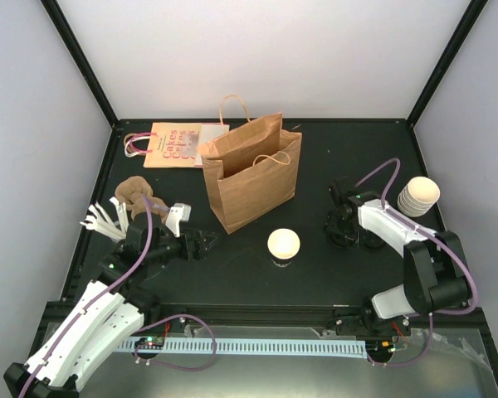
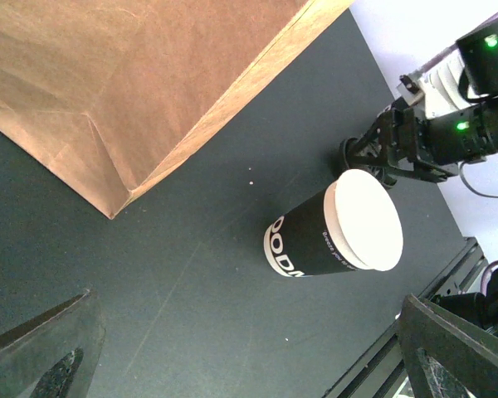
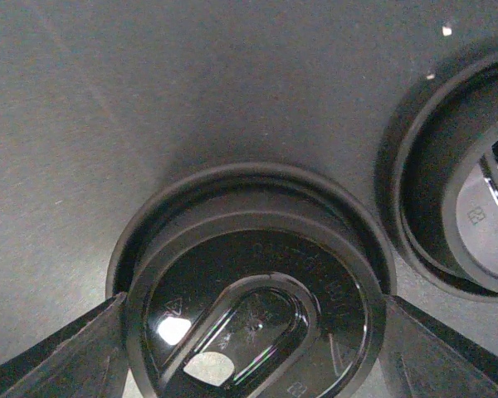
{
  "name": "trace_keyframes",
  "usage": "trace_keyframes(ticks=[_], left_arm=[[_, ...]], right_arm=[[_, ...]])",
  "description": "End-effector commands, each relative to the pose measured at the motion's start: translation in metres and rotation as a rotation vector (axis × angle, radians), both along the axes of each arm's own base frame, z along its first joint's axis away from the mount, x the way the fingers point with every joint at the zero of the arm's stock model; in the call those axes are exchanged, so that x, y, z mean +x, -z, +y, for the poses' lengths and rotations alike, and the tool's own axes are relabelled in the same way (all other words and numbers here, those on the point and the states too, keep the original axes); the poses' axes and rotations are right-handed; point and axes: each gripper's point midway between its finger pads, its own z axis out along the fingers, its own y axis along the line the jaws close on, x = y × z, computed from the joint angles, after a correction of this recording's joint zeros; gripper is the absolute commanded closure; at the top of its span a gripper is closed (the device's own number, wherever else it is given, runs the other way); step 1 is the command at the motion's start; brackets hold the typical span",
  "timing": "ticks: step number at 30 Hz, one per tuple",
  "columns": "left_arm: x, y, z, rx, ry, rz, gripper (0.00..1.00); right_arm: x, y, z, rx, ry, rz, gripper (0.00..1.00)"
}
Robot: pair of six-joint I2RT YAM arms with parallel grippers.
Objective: Pack the takeout coffee
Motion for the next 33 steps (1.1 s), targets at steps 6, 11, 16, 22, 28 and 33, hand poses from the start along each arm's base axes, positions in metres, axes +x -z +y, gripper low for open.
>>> trace_keyframes(ticks=[6,11,16,22,28,33], left_arm=[[0.000,-0.001,-0.008,-0.045,0.028,0.006,0.01],[-0.005,0.000,-0.021,-0.102,0.096,0.026,0.01],[-0.008,-0.002,-0.034,-0.143,0.154,0.033,0.01],[-0.012,0.001,-0.050,-0.172,0.191,0.049,0.01],[-0.014,0.004,-0.062,-0.176,0.211,0.058,0.02],[-0.016,0.005,-0.074,-0.177,0.233,0.066,0.02]], right_arm=[[0.000,-0.056,0.036,0.138,-0.269,-0.122,0.31],[-0.012,-0.099,0.062,0.244,-0.379,-0.229,0.29],[-0.028,-0.137,0.097,0.362,-0.535,-0.293,0.29],[-0.049,-0.147,0.126,0.293,-0.694,-0.262,0.29],[-0.067,-0.139,0.148,0.200,-0.806,-0.210,0.29],[-0.073,-0.127,0.155,0.101,-0.853,-0.165,0.28]])
